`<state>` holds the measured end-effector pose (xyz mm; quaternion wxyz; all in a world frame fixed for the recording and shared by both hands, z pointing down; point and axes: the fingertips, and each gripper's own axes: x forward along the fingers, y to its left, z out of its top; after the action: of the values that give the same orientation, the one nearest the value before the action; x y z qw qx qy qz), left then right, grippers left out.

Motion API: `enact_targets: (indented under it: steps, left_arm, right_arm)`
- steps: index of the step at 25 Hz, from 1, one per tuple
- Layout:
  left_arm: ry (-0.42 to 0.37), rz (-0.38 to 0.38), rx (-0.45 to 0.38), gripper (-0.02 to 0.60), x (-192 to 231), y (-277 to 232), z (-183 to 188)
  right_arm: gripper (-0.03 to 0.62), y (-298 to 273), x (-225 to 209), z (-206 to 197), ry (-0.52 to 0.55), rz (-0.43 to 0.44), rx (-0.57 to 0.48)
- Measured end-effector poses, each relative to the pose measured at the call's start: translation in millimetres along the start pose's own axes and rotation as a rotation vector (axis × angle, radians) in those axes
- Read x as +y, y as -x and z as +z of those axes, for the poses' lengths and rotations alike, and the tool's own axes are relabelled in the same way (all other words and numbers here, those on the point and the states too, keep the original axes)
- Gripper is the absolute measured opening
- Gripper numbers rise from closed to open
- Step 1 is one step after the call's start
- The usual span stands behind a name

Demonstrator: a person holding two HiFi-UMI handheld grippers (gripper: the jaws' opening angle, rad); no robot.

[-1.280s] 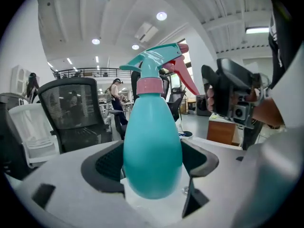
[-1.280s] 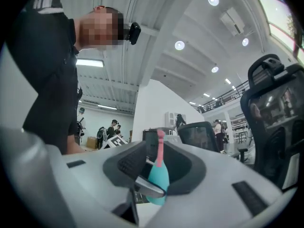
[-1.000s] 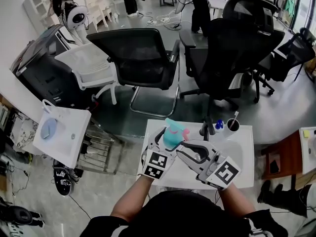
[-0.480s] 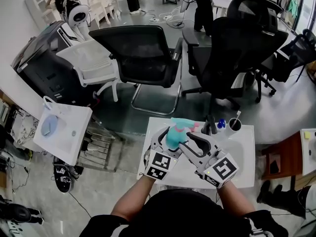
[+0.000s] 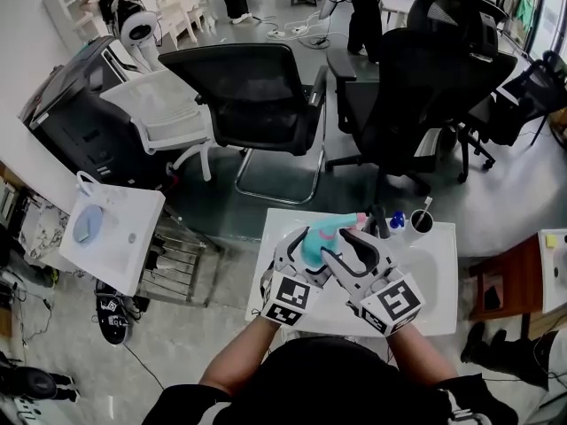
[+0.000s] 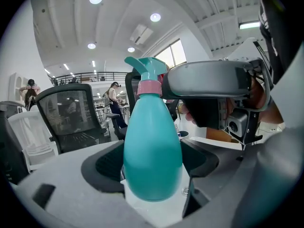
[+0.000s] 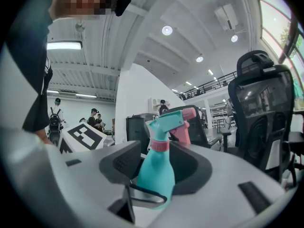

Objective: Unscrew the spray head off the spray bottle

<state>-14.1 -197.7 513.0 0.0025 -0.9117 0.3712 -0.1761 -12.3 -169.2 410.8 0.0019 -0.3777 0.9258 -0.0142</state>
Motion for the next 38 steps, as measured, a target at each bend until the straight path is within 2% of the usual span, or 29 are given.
enact_targets:
  steps: [11, 14, 26, 29, 33, 38]
  left_arm:
    - [-0.080, -0.006, 0.006, 0.383, -13.3, -1.0, 2.1]
    - [-0.082, -0.012, 0.004, 0.383, -16.0, -1.2, 2.7]
    - [-0.064, -0.036, -0.005, 0.383, -18.7, -0.7, 3.9]
    - [-0.044, -0.069, -0.018, 0.383, -20.3, -0.1, 4.3]
    - [-0.033, -0.179, -0.075, 0.383, -29.6, 6.0, 15.8]
    - [-0.110, -0.295, -0.105, 0.383, -40.6, 15.7, 20.6]
  right_arm:
    - [0.183, -6.3, -4.6, 0.0, -0.026, -0.032, 0.001]
    - [0.143, -4.8, -7.0, 2.0, -0.031, -0.041, -0.009]
    - [0.138, -3.3, -5.5, 4.5, -0.003, -0.022, -0.006]
    - [0.138, -4.5, -3.3, 5.1, 0.008, -0.011, -0.013]
    - [0.138, -1.5, 5.9, 8.4, 0.051, 0.081, -0.018]
    - [0.138, 7.0, 28.5, 15.5, 0.094, 0.257, 0.012]
